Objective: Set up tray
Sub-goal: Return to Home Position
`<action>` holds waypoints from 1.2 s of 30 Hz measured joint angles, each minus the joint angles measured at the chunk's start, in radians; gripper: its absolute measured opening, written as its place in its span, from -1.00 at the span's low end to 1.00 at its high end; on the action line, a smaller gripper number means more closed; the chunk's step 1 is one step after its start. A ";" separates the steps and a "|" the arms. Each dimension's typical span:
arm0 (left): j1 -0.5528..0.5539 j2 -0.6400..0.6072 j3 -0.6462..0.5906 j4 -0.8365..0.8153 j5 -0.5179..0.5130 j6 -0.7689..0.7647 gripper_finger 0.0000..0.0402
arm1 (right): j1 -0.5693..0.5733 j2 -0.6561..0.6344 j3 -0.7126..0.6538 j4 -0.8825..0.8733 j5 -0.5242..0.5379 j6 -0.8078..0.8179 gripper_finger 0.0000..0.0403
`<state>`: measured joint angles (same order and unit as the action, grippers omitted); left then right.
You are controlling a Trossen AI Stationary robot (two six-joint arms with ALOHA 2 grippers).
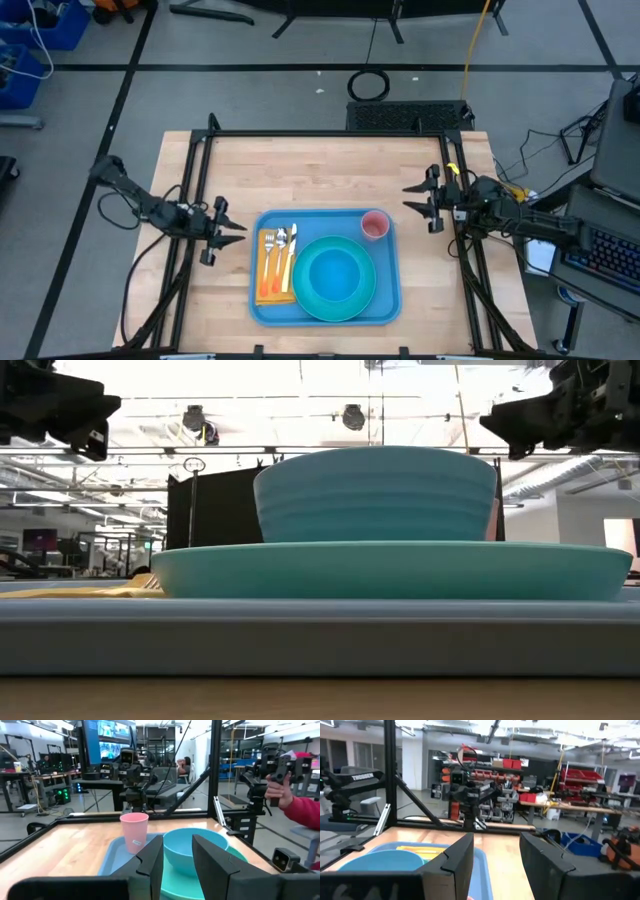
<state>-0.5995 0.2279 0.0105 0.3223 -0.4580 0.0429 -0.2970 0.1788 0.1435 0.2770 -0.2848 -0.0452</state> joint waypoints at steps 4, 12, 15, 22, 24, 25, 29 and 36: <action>-0.013 -0.021 0.000 -0.006 -0.017 0.001 -0.47 | -0.025 -0.019 -0.001 -0.057 0.001 0.007 -0.24; -0.018 -0.005 0.001 -0.068 -0.040 -0.105 -0.47 | -0.044 -0.016 -0.001 -0.143 0.000 0.134 -0.24; -0.018 0.009 0.001 -0.064 -0.040 -0.131 -0.47 | -0.044 -0.017 -0.001 -0.135 0.000 0.138 -0.24; -0.018 0.014 0.001 -0.064 -0.040 -0.049 -0.47 | -0.044 -0.017 -0.001 -0.131 -0.001 0.136 -0.24; -0.018 0.014 0.001 -0.065 -0.040 -0.044 -0.47 | -0.044 -0.017 -0.001 -0.131 -0.001 0.135 -0.24; -0.018 0.014 0.001 -0.065 -0.040 -0.046 -0.47 | -0.044 -0.017 -0.001 -0.131 -0.001 0.135 -0.24; -0.018 0.014 0.001 -0.064 -0.040 -0.048 -0.47 | -0.044 -0.017 -0.001 -0.131 -0.001 0.135 -0.24; -0.018 0.014 0.001 -0.064 -0.040 -0.048 -0.47 | -0.044 -0.017 -0.001 -0.131 -0.002 0.135 -0.24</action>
<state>-0.6170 0.2420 0.0113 0.2581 -0.4980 -0.0048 -0.3408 0.1619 0.1429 0.1459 -0.2867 0.0898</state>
